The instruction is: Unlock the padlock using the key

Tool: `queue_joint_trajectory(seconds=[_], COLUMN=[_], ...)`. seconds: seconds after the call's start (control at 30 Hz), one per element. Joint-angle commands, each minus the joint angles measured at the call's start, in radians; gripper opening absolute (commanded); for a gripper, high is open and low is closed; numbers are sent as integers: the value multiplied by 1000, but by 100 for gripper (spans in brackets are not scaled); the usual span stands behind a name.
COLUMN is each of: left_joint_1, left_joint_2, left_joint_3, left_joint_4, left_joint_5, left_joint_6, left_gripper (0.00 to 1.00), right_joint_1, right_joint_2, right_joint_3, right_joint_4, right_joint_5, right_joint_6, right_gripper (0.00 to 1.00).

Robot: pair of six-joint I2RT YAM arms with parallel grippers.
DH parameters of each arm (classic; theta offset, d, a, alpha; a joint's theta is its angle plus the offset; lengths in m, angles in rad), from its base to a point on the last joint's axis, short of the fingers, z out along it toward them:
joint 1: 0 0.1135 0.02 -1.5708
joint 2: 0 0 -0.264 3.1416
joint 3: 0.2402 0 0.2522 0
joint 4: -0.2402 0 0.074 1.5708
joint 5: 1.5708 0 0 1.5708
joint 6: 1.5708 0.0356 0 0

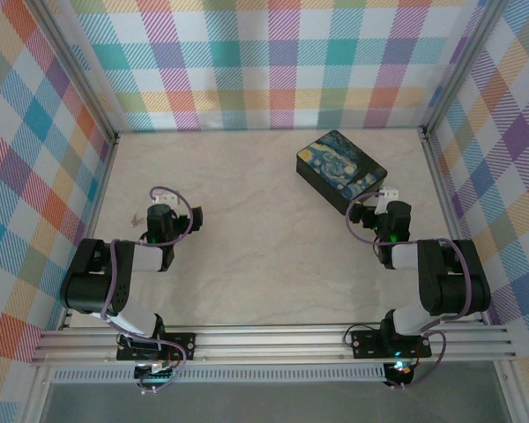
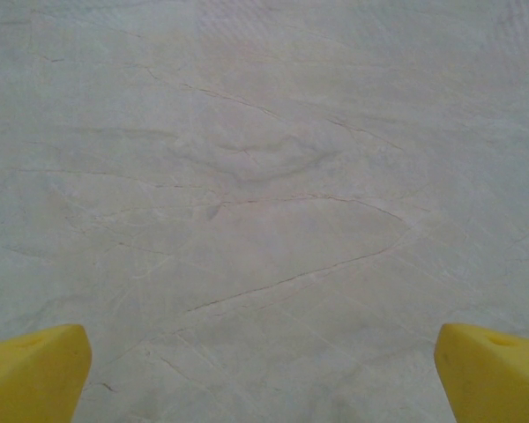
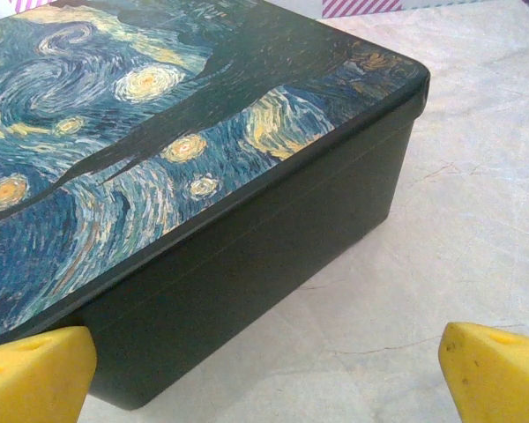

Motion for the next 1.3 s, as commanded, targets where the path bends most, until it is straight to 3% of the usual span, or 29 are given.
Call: queue_joint_trajectory(seconds=[0.0,0.13,0.27,0.43,0.57,0.77,0.9,1.27], left_joint_1=[12,10,11,13,12,-7,-84,-354], left_joint_2=[-32,-128,-203,-222,-225,-232,-255,-245], left_joint_3=[53,184,298,437,544,568,540,606], left_joint_4=[-81,-369,-570,-766,-933,-1073,-1102,-1179], left_joint_5=[36,9,-93,-230,-171,-79,-96,-128], left_joint_6=[23,10,-28,-200,-257,-390,-445,-413], left_gripper=[94,91,99,100,100,100,100,100], right_joint_1=[3,3,3,-1,-45,-136,-167,-192], right_joint_2=[-60,-156,-243,-244,-142,61,156,404], right_joint_3=[64,88,199,353,504,705,795,1050], right_joint_4=[-115,-261,-497,-673,-822,-932,-968,-1052], right_joint_5=[-28,-25,-112,-184,-220,-320,-356,-451], right_joint_6=[-20,-7,22,40,46,55,67,38], right_gripper=[100,100,100,100,100,100,100,100])
